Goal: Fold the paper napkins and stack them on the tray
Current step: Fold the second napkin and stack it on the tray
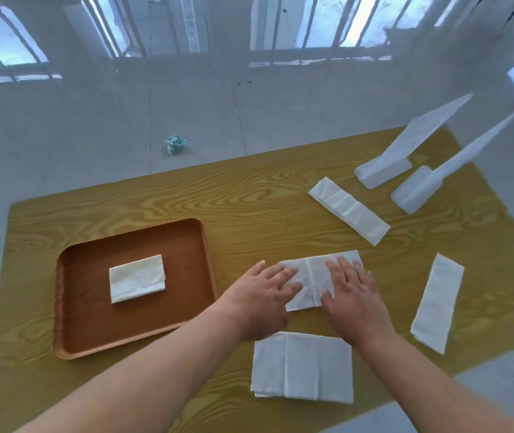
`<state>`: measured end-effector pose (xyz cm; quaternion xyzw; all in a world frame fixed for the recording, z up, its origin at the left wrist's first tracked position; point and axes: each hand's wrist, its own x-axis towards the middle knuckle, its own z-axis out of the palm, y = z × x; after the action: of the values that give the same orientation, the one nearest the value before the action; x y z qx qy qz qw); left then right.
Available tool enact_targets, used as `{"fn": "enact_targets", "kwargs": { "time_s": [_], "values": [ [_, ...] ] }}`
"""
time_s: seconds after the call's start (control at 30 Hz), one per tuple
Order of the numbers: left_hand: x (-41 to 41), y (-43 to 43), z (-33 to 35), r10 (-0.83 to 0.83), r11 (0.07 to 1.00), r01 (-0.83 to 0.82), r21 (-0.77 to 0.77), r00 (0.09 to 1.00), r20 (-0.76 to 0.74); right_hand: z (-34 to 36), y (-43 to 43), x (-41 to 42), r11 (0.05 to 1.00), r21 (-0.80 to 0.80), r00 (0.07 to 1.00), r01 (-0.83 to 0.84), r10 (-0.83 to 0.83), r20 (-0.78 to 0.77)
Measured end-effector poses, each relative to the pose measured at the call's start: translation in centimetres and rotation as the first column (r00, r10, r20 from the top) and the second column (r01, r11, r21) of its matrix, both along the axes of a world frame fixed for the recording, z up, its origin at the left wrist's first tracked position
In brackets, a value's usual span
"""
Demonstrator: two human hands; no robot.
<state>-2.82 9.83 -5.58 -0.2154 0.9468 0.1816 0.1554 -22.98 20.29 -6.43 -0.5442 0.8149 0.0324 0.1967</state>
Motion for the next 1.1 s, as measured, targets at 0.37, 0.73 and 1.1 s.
{"fn": "enact_targets", "kwargs": {
  "time_s": [0.37, 0.73, 1.1],
  "values": [
    [-0.3, -3.4, -1.7, -0.036, 0.999, 0.038, -0.020, 0.993, 0.113, 0.1, -1.4, -0.5, 0.998, 0.000, 0.996, -0.064, 0.064, 0.068],
    [1.9, -7.8, -0.8, 0.537, 0.838, -0.531, -0.128, 0.843, 0.019, 0.3, -5.2, 2.2, 0.924, -0.044, 0.922, -0.380, 0.382, 0.068],
    [-1.2, -8.0, -1.1, 0.775, 0.603, -0.768, 0.215, 0.628, 0.071, -0.4, -5.1, 1.8, 0.916, -0.058, 0.913, -0.397, 0.400, 0.077]
  ]
}}
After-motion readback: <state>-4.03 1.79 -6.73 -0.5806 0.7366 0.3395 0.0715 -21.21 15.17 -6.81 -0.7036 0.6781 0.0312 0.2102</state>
